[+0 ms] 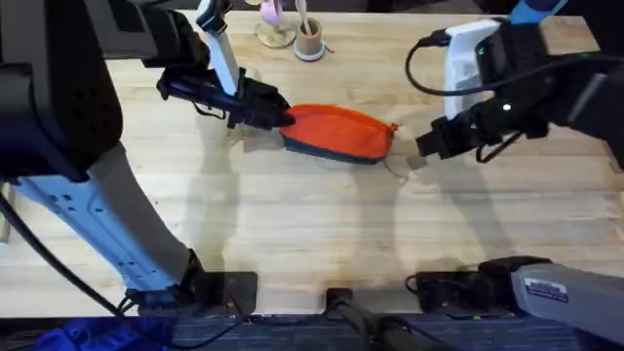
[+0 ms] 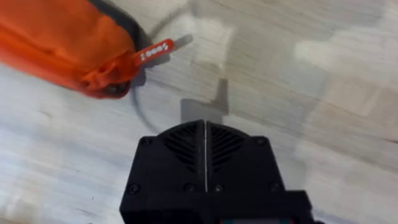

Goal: Unzip the bag, pick up the pens from the table one at a time and place them inside, then zip the bag closed.

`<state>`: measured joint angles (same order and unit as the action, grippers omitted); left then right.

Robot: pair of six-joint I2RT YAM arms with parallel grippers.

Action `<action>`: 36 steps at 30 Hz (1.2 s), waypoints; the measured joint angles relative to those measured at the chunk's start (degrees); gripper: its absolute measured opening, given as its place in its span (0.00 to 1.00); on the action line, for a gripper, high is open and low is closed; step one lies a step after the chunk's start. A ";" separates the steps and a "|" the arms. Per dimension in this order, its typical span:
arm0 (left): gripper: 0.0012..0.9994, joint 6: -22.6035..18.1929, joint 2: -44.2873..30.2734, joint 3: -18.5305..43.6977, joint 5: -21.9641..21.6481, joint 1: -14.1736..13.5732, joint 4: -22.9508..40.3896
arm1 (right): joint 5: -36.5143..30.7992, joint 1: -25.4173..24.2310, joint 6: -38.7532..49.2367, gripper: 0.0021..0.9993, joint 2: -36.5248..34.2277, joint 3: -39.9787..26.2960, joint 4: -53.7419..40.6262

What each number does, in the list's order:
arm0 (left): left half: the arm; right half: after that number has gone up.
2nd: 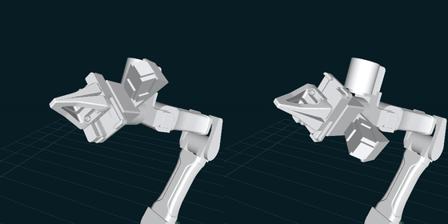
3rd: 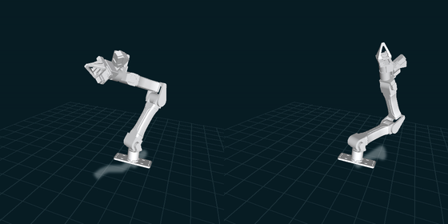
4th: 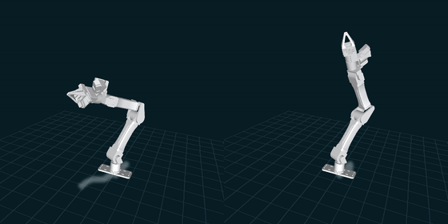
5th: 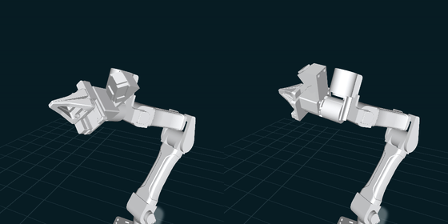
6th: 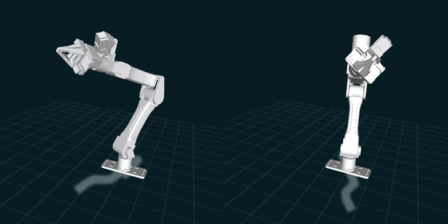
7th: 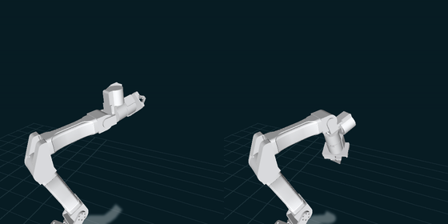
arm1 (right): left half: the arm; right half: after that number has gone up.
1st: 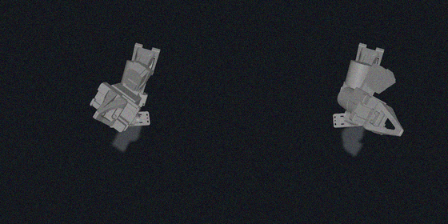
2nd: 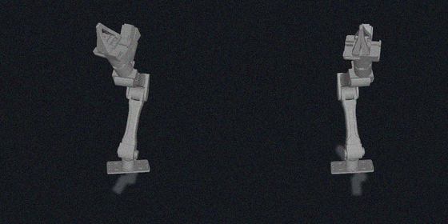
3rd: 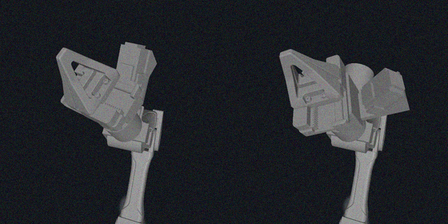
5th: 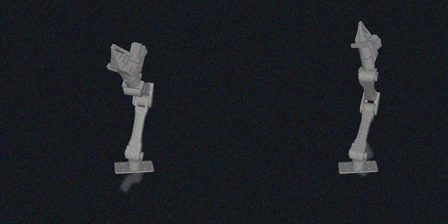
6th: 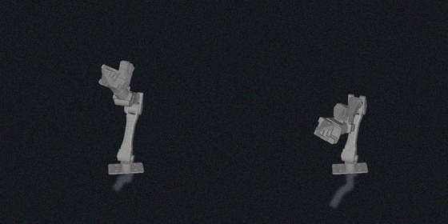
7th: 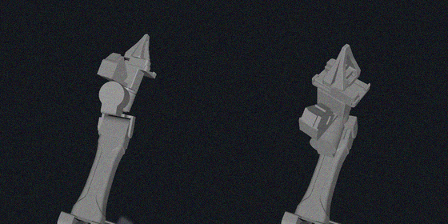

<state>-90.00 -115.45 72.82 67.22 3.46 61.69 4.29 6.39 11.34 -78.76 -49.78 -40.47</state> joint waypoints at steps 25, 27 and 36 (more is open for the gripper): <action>0.84 0.02 -0.01 0.00 0.96 0.35 0.05 | 0.00 0.02 -0.62 1.00 21.90 -0.81 -6.51; 0.98 0.25 0.00 0.00 1.07 0.47 0.08 | 0.01 0.01 -0.63 1.00 21.90 -0.81 -6.51; 1.00 0.39 -0.01 0.00 -0.39 0.57 -2.16 | 0.00 0.02 -0.64 1.00 21.90 -0.81 -5.42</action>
<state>-89.60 -115.45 72.82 66.83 4.03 59.53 4.29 6.42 10.70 -56.86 -50.59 -45.89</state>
